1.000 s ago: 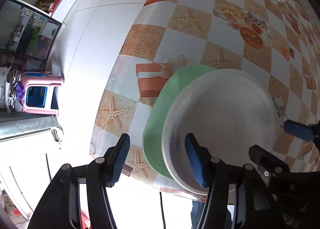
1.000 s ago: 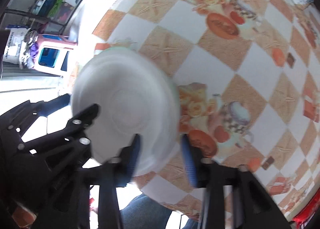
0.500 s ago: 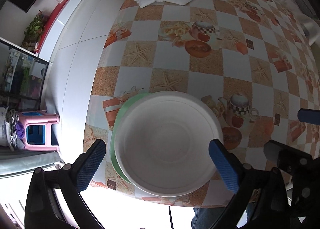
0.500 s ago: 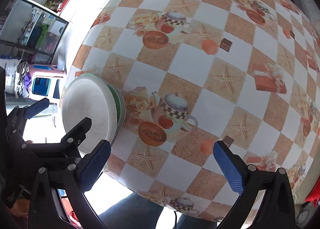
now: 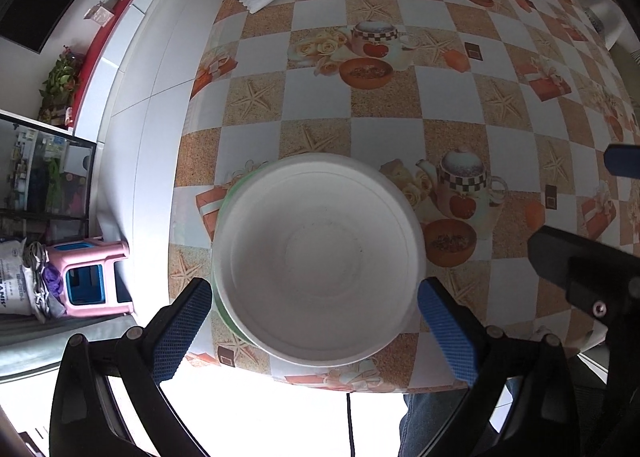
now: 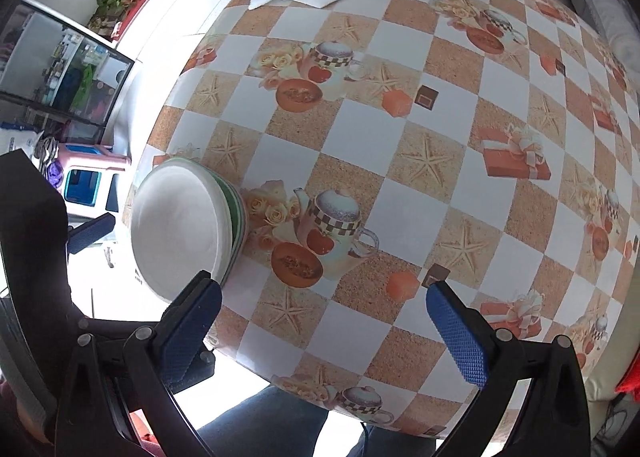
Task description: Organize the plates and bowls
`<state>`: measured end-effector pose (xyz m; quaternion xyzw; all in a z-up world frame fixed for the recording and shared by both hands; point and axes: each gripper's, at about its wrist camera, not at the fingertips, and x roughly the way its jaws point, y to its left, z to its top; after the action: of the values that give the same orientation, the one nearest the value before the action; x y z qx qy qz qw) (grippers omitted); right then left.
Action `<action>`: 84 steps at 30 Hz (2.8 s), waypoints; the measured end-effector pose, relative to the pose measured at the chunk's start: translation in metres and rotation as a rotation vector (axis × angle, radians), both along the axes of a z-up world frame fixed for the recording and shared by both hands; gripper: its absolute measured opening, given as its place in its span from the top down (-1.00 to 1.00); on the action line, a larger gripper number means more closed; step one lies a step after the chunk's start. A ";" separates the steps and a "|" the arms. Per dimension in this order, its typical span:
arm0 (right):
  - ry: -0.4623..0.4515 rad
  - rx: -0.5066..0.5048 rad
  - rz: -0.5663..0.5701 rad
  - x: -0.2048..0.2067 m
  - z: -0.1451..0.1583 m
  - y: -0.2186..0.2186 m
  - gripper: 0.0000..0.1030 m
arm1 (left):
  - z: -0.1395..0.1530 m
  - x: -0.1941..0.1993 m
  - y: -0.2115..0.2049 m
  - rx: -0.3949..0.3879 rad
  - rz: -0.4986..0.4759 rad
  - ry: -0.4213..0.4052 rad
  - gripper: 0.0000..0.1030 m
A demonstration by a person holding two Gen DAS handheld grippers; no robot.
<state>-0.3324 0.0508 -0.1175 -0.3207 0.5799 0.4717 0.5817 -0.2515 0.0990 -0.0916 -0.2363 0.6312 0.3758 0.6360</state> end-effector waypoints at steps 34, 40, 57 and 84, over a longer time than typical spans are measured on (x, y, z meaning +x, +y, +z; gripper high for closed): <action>-0.207 0.041 0.240 -0.057 0.019 0.028 -1.00 | 0.000 -0.040 0.009 -0.034 0.105 -0.019 -0.99; -0.204 0.030 0.242 -0.059 0.015 0.033 -1.00 | -0.002 -0.051 0.015 -0.040 0.139 -0.019 -0.99; -0.208 -0.004 0.265 -0.070 0.003 0.049 -1.00 | -0.002 -0.061 0.020 -0.038 0.156 -0.037 -0.99; -0.203 -0.004 0.262 -0.070 0.002 0.048 -1.00 | -0.006 -0.056 0.019 -0.035 0.153 -0.018 -0.99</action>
<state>-0.4026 0.0988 -0.1152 -0.4407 0.4721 0.5075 0.5704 -0.3070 0.1181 -0.0975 -0.2981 0.6122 0.4100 0.6068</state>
